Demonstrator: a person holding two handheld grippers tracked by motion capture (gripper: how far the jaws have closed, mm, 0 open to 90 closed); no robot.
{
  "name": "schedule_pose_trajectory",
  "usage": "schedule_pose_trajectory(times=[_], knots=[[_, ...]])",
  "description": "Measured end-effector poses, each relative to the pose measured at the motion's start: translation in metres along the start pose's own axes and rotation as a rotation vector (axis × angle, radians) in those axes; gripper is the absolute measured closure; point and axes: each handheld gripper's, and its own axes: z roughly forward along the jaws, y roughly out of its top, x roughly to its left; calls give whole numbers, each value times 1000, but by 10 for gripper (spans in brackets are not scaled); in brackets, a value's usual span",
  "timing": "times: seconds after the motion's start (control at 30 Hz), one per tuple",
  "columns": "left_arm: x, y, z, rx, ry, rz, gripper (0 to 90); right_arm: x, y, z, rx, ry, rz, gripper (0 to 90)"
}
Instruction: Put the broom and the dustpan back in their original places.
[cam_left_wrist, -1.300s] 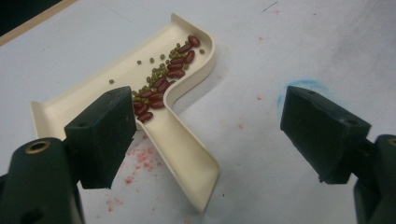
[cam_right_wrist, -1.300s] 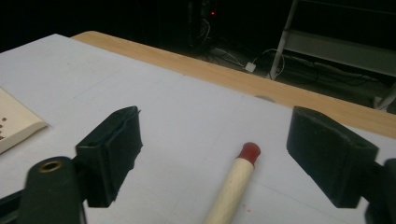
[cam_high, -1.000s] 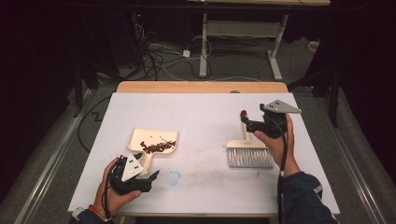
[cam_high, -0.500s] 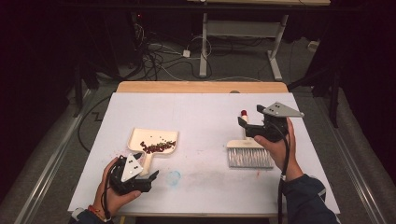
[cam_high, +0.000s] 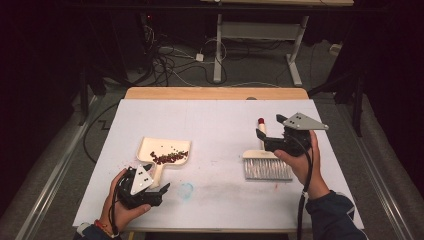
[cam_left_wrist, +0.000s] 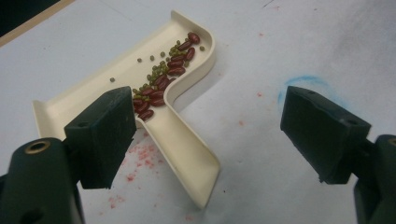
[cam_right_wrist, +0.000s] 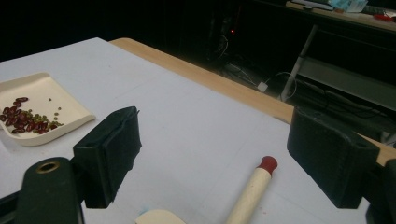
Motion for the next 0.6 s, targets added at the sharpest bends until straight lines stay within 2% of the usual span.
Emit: schedule_pose_trajectory(times=[0.6], knots=[[-1,0,3,14,-9,10,182,7,-5,-20,-6,0,-39,180]])
